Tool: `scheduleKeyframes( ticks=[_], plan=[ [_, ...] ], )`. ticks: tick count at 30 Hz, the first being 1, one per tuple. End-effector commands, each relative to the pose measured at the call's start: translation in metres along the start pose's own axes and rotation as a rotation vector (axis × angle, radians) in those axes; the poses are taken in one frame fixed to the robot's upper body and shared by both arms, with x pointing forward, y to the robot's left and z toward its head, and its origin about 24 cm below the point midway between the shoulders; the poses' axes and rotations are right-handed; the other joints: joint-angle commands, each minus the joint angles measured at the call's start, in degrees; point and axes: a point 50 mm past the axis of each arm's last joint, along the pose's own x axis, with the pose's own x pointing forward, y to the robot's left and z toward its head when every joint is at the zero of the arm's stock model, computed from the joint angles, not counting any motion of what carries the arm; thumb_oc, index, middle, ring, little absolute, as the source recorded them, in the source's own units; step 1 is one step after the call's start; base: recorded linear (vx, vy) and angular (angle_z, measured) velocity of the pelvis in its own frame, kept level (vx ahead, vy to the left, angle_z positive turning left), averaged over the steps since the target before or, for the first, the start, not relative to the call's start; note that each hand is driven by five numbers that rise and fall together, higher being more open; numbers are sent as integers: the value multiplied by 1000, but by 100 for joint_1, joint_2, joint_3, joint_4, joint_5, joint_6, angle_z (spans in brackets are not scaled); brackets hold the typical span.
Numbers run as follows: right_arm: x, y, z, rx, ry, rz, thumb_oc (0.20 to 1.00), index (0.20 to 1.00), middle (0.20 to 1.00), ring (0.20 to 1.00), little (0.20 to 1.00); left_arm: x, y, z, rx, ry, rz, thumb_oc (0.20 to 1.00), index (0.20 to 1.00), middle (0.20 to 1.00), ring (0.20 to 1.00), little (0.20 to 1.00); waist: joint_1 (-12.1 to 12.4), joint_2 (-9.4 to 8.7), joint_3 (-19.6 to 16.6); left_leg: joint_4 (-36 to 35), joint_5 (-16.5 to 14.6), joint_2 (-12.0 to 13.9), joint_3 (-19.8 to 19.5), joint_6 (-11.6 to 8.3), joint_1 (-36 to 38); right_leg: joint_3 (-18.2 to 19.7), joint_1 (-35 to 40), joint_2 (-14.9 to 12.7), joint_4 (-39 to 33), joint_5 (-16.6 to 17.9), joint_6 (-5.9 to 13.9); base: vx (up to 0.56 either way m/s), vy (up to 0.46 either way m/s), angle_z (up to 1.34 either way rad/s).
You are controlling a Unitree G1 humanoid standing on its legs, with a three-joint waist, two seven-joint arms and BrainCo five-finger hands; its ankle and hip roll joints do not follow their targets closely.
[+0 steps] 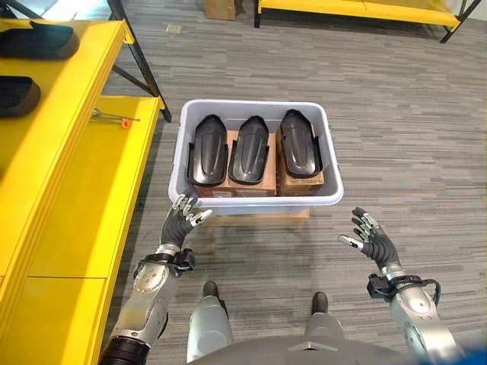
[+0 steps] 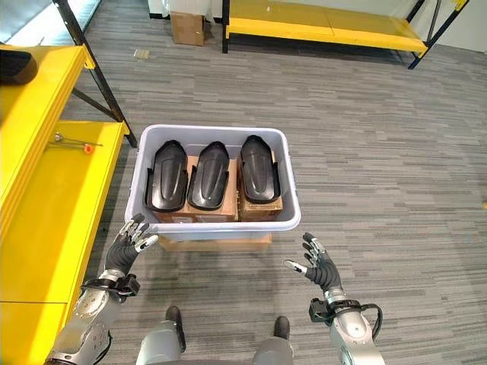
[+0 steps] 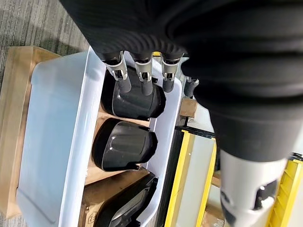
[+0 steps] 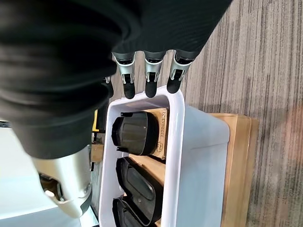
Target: Move parts from the plastic box to the shelf.
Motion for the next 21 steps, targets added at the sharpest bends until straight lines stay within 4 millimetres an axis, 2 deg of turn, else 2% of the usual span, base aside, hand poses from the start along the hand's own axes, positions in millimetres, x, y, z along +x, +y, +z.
scheduleKeyframes(
  ticks=[1,2,3,4,5,6,7,8,9,10,12,13,14,15,16,19,20,21],
  plan=[
    [9,-15,24,-56,-106,-29,1000,1000,1000,1000,1000,-2,-6,18,25,-103,-25,1000,1000,1000,1000,1000,-16,207,37,-790,612,-238,111,272,448,273,211,-218,1550,651,680,41,187,4],
    [10,-14,25,-59,-112,-22,1000,1000,1000,1000,1000,-1,-6,19,33,-106,-32,1000,1000,1000,1000,1000,-63,262,114,-896,621,-280,120,330,531,373,-10,-153,1902,778,660,36,189,2],
    [10,-14,25,-59,-112,-22,1000,1000,1000,1000,1000,-1,-6,19,33,-107,-32,1000,1000,1000,1000,1000,-54,257,112,-904,624,-283,133,331,534,391,-28,-157,1916,773,661,-32,154,7],
    [12,-13,28,-61,-123,-17,1000,1000,1000,1000,1000,0,-8,21,36,-116,-37,1000,1000,1000,1000,1000,-100,336,235,-1077,656,-303,166,386,673,407,-286,-83,2303,761,640,41,182,2],
    [12,-10,28,-58,-130,-11,1000,1000,1000,1000,1000,1,-7,24,55,-125,-37,1000,1000,1000,1000,1000,-95,406,311,-1315,598,-355,294,441,927,3,-438,-349,2490,722,647,143,169,2],
    [12,-9,28,-53,-130,-11,1000,1000,1000,1000,1000,1,-7,25,56,-127,-40,1000,1000,1000,1000,1000,-111,412,317,-1363,465,-359,281,379,1046,-69,-444,-451,2389,593,708,164,82,-13],
    [12,-9,28,-53,-130,-11,1000,1000,1000,1000,1000,1,-6,25,57,-127,-40,1000,1000,1000,1000,1000,-119,412,325,-1370,468,-360,273,377,1058,-82,-424,-451,2383,590,706,143,-39,-9],
    [13,-9,29,-53,-136,-11,1000,1000,1000,1000,1000,3,-6,27,58,-135,-37,1000,1000,1000,1000,1000,-117,408,360,-1402,437,-312,337,310,1122,-243,-516,-536,1977,420,702,110,-128,-14],
    [13,-9,32,-56,-146,-10,1000,1000,1000,1000,1000,3,-4,29,52,-145,-33,1000,1000,1000,1000,1000,-126,383,452,-1261,394,-208,313,171,1093,-379,-506,-631,1256,375,729,115,-179,-24],
    [14,-10,33,-59,-151,-15,1000,1000,1000,1000,1000,3,-2,29,51,-147,-25,1000,1000,1000,1000,1000,-110,346,485,-1209,405,-165,339,124,1070,-476,-583,-753,911,478,777,111,-233,-39],
    [16,-13,38,-79,-170,-25,1000,1000,1000,1000,1000,4,3,32,44,-163,8,1000,1000,1000,1000,1000,-30,343,551,-1012,290,54,413,-51,1070,-954,-626,-909,166,829,918,71,-223,-34],
    [14,-15,40,-90,-173,-31,1000,1000,1000,1000,1000,2,4,31,43,-163,16,1000,1000,1000,1000,1000,-52,326,591,-921,269,90,384,-83,1052,-920,-610,-949,135,944,945,73,-209,-14],
    [13,-16,39,-95,-170,-27,1000,1000,1000,1000,1000,2,6,30,43,-161,22,1000,1000,1000,1000,1000,-27,270,581,-791,242,86,384,-123,1019,-1044,-437,-965,106,905,948,82,-187,4],
    [12,-17,39,-95,-168,-30,1000,1000,1000,1000,1000,2,5,28,43,-155,21,1000,1000,1000,1000,1000,-46,225,555,-727,228,94,351,-170,968,-963,-390,-934,116,917,959,17,-221,23],
    [13,-19,42,-111,-181,-35,1000,1000,1000,1000,1000,4,4,31,34,-171,24,1000,1000,1000,1000,1000,-56,144,530,-654,359,111,345,-216,813,-1037,-435,-944,132,941,947,-17,-213,30],
    [12,-24,53,-128,-222,-46,1000,1000,1000,1000,1000,1,3,33,22,-186,28,1000,1000,1000,1000,1000,-50,157,539,-541,418,249,340,-303,719,-1147,-421,-885,157,919,943,-2,-193,11],
    [14,-30,66,-154,-271,-64,1000,1000,1000,1000,1000,1,5,36,17,-200,38,1000,1000,1000,1000,1000,-52,199,617,-460,484,435,338,-396,610,-1172,-480,-809,313,631,882,-3,-230,-4],
    [15,-31,73,-162,-305,-70,1000,1000,1000,1000,1000,2,5,39,13,-215,39,1000,1000,1000,1000,1000,-60,229,682,-444,537,532,325,-448,538,-1163,-560,-764,398,488,851,-24,-298,-1]
  ],
)
